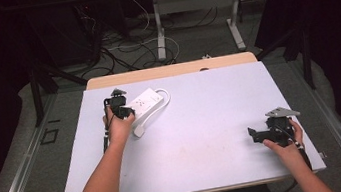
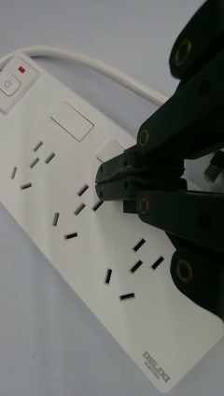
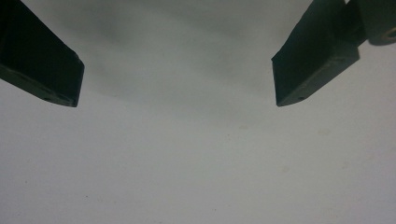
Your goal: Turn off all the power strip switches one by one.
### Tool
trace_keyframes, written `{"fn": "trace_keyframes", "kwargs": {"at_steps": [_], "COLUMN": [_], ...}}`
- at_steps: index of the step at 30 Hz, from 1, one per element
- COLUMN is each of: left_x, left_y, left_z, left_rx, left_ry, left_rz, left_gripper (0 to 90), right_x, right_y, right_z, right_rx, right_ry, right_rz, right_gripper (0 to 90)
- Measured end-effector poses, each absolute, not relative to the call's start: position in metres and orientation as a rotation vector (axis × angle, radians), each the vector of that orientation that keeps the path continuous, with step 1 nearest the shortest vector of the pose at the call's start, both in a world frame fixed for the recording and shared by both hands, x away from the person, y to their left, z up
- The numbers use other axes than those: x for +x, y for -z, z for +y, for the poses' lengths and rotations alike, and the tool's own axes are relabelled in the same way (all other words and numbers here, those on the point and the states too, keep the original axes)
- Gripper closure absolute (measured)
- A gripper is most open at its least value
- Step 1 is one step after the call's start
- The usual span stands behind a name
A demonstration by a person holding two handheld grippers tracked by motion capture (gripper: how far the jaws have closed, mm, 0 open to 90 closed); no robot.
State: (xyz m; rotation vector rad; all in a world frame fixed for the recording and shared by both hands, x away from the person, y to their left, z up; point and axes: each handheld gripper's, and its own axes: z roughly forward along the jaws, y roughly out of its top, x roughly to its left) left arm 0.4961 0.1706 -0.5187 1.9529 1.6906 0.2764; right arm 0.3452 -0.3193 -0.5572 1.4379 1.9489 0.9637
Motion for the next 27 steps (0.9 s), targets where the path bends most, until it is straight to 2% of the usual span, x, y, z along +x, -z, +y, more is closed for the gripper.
{"fn": "trace_keyframes", "kwargs": {"at_steps": [27], "left_x": [0.481], "left_y": [0.514], "left_z": [0.186], "left_rx": [1.928], "left_ry": [-0.248], "left_rz": [1.682], "left_gripper": [90.0], "right_x": [0.345], "right_y": [0.557], "right_z": [-0.318], "right_rx": [1.438], "right_ry": [-0.968], "right_rz": [1.948], "right_gripper": [1.6]}}
